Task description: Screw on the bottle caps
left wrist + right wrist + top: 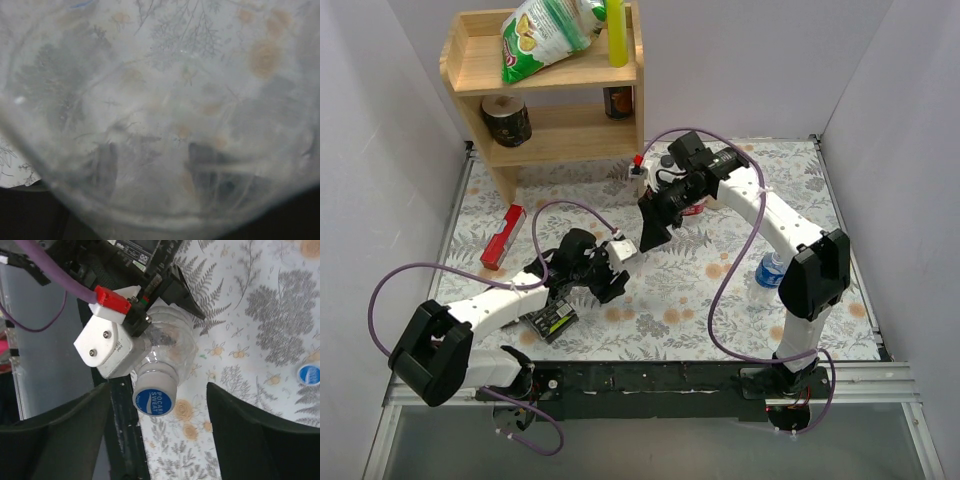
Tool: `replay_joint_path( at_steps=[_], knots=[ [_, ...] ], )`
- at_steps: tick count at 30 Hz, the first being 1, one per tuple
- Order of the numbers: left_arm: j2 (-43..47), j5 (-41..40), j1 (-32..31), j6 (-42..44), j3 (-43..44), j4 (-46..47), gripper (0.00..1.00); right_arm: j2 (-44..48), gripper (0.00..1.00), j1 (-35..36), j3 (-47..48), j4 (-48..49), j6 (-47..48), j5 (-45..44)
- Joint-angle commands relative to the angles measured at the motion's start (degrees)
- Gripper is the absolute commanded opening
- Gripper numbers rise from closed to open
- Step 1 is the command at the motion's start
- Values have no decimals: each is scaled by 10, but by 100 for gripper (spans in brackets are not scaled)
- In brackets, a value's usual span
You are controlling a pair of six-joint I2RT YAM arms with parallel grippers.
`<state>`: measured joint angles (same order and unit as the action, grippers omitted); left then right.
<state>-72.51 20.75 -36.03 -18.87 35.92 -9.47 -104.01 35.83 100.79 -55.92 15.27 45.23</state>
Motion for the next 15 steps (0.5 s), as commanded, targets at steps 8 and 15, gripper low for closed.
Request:
replay_joint_path(
  at_steps=[8,15],
  knots=[
    [-47,144,21,186,89,-209,0,149,91,-11,1,-133,397,89],
    [-80,250,23,287,136,-309,0,252,67,76,-163,-61,600,-55]
  ],
)
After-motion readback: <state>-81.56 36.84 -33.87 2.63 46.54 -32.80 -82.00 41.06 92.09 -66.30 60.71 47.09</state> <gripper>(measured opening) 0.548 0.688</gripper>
